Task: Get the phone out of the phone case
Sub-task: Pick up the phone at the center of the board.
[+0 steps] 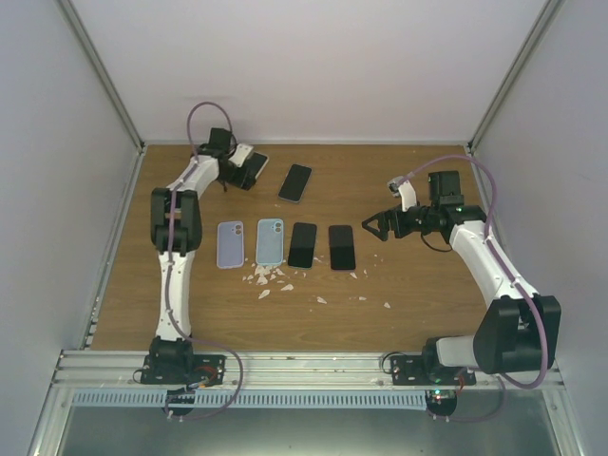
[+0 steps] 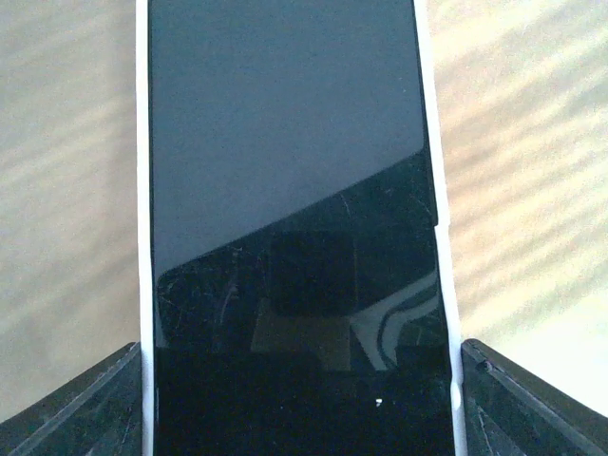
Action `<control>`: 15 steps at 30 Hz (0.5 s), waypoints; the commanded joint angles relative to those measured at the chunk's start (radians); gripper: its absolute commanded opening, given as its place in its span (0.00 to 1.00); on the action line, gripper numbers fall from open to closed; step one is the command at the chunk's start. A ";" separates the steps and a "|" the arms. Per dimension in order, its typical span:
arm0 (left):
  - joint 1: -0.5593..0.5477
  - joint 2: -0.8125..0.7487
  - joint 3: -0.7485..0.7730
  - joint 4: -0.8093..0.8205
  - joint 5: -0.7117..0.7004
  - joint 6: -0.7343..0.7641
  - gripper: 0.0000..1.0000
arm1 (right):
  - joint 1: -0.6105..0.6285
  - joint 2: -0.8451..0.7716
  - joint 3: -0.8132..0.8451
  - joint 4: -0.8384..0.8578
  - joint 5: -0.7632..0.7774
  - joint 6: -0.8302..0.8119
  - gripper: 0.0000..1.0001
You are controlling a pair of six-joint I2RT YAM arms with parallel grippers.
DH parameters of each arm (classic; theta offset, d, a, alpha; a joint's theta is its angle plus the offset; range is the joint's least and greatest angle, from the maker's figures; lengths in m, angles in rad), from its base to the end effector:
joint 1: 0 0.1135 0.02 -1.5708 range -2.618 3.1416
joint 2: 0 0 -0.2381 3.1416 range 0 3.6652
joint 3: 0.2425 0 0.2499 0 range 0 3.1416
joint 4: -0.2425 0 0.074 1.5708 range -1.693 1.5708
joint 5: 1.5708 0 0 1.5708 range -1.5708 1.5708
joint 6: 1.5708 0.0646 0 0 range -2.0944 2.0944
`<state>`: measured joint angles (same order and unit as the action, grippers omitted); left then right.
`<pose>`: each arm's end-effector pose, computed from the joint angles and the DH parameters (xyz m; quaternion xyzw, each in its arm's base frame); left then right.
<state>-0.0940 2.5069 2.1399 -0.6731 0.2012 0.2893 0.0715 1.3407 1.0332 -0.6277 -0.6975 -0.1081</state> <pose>0.5256 -0.0625 0.1052 0.2087 0.9375 -0.0710 0.2691 0.2847 0.0620 0.2297 -0.1864 0.8796 0.3192 0.2996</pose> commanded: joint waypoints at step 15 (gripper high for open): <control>0.427 -0.498 -0.887 0.089 -0.097 0.240 0.52 | -0.013 -0.035 0.004 0.013 -0.018 -0.004 0.99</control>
<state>0.2359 2.0155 1.3483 -0.5228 0.1905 0.4591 0.0715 1.3220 1.0332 -0.6273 -0.6994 -0.1081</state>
